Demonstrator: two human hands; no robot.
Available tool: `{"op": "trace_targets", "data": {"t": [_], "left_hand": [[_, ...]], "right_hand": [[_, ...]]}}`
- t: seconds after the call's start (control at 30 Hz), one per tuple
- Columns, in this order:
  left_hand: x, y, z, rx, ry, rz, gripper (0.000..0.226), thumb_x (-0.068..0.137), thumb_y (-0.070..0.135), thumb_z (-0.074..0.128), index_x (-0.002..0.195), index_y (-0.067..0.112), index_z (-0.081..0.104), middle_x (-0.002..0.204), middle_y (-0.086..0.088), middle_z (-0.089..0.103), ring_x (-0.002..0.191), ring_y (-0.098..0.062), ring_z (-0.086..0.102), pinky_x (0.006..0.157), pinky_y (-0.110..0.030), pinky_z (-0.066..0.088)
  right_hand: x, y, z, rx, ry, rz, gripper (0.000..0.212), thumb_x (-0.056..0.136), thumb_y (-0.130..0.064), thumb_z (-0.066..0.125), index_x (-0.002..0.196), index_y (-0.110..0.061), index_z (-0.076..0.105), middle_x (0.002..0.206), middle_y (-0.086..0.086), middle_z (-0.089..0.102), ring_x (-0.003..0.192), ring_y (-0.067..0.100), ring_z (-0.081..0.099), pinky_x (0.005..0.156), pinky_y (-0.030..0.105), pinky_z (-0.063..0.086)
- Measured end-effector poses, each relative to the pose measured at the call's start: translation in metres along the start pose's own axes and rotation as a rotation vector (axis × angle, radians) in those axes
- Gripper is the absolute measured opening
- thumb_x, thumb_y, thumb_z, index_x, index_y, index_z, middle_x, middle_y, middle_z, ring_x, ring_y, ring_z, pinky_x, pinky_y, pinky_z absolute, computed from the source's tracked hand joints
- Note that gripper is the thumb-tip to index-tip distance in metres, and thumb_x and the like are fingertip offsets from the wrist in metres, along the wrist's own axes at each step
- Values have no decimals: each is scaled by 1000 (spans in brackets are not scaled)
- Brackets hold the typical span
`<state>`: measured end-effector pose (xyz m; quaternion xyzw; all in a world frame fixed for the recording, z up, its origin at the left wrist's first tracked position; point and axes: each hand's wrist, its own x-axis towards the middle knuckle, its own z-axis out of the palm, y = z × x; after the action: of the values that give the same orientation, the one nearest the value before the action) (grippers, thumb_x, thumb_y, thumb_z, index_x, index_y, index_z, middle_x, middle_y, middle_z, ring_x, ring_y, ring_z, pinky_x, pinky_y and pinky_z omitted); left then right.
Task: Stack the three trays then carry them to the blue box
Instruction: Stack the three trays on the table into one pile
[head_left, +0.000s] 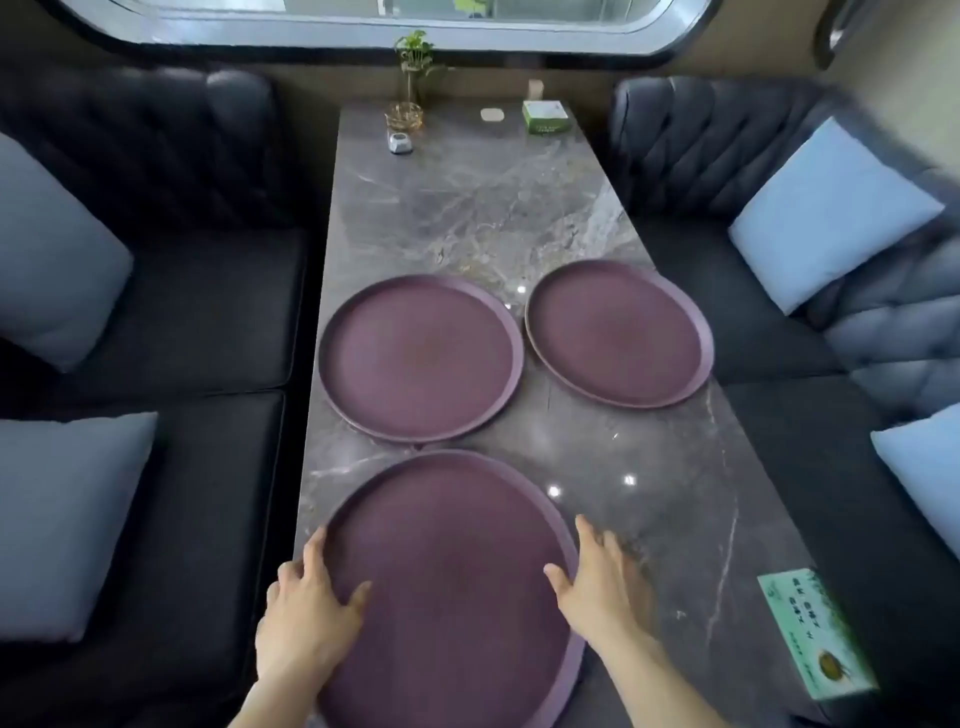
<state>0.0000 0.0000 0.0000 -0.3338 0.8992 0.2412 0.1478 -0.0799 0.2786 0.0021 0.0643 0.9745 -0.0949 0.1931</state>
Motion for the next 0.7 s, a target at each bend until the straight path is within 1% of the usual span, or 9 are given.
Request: {"op": "trace_targets", "data": {"t": [0.1, 0.2, 0.27, 0.33, 0.47, 0.6, 0.7], "left_hand": [[4, 8, 11, -6, 21, -74, 94, 78, 55, 71, 154, 28, 23, 141, -12, 42, 129, -35, 39, 93, -50, 47], [9, 14, 21, -37, 50, -149, 100, 70, 51, 81, 152, 27, 29, 139, -16, 40, 129, -40, 34, 99, -56, 43], [12, 20, 27, -38, 62, -183, 103, 63, 48, 87, 149, 28, 33, 137, -16, 39, 128, -40, 33, 99, -57, 43], [12, 30, 34, -50, 79, -179, 105, 58, 44, 91, 146, 27, 38, 134, -18, 41, 126, -41, 34, 99, -57, 42], [13, 66, 51, -112, 100, -136, 101, 56, 38, 93, 142, 27, 42, 130, -20, 43, 125, -42, 35, 104, -55, 37], [16, 107, 70, -200, 116, -69, 97, 56, 32, 93, 141, 25, 46, 127, -19, 45, 124, -42, 38, 105, -53, 37], [16, 134, 82, -235, 101, -52, 96, 58, 32, 92, 141, 28, 44, 125, -16, 43, 124, -38, 37, 104, -50, 38]], "right_hand": [[11, 11, 10, 149, -45, 8, 59, 93, -42, 64, 146, -28, 42, 136, -3, 59, 120, 23, 61, 91, 34, 50], [21, 21, 14, 257, -44, 21, 46, 91, -20, 68, 134, -29, 55, 118, -4, 67, 109, 21, 65, 84, 33, 52], [30, 29, 11, 307, -30, 33, 44, 89, -8, 66, 128, -28, 62, 106, -2, 69, 103, 22, 66, 83, 35, 55], [40, 37, 6, 341, -9, 58, 44, 89, -2, 63, 127, -24, 64, 99, -1, 66, 99, 23, 66, 83, 37, 56], [68, 60, -14, 308, 93, 92, 43, 90, -2, 62, 128, -23, 64, 109, 4, 70, 99, 26, 68, 78, 37, 56], [100, 86, -38, 264, 170, 83, 41, 91, -9, 66, 129, -23, 64, 108, 3, 70, 95, 28, 69, 69, 31, 48], [120, 102, -49, 234, 193, 82, 44, 91, -16, 68, 134, -22, 61, 112, 5, 68, 97, 30, 69, 73, 36, 53]]}}
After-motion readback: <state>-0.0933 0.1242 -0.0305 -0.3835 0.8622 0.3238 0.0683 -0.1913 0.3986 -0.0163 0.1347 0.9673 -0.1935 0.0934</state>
